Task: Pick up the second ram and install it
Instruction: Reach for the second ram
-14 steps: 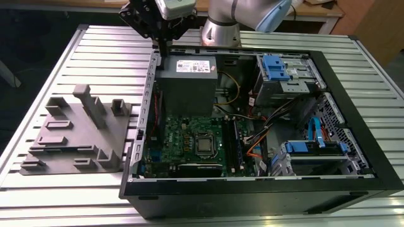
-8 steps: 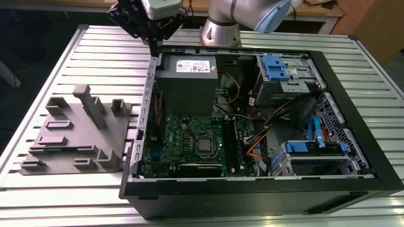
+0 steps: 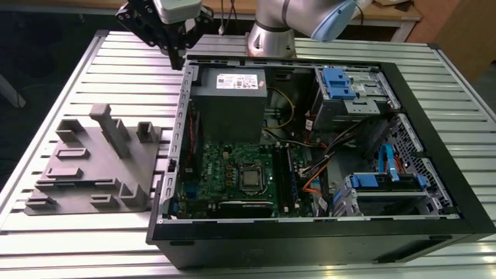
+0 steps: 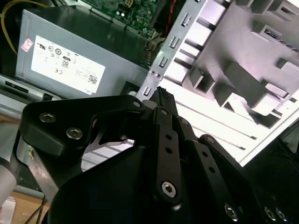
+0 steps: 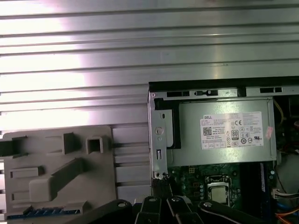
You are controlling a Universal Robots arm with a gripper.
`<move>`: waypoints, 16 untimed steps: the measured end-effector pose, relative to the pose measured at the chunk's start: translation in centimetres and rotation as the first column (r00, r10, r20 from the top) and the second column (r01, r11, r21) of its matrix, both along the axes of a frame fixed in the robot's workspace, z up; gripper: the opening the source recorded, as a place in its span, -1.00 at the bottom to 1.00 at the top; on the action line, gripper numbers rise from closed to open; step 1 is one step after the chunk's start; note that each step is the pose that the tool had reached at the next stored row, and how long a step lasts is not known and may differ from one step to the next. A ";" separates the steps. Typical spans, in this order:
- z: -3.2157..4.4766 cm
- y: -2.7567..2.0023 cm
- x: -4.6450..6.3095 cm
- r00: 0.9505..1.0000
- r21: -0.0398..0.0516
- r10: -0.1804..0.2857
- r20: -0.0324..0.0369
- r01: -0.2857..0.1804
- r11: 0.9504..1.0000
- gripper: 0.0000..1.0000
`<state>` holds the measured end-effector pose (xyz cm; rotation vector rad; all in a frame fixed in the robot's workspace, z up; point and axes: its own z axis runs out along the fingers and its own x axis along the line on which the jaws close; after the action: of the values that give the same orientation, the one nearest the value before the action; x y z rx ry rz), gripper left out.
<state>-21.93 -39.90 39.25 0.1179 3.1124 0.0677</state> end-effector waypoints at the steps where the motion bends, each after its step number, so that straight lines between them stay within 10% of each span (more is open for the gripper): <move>1: 0.00 0.00 -0.3 1.000 0.000 0.000 0.000 0.000 1.000 -0.86; 16: -0.03 0.00 -2.8 1.000 0.000 0.000 0.000 0.000 1.000 -0.86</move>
<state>-24.71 -39.89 39.23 0.1181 3.1125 0.0676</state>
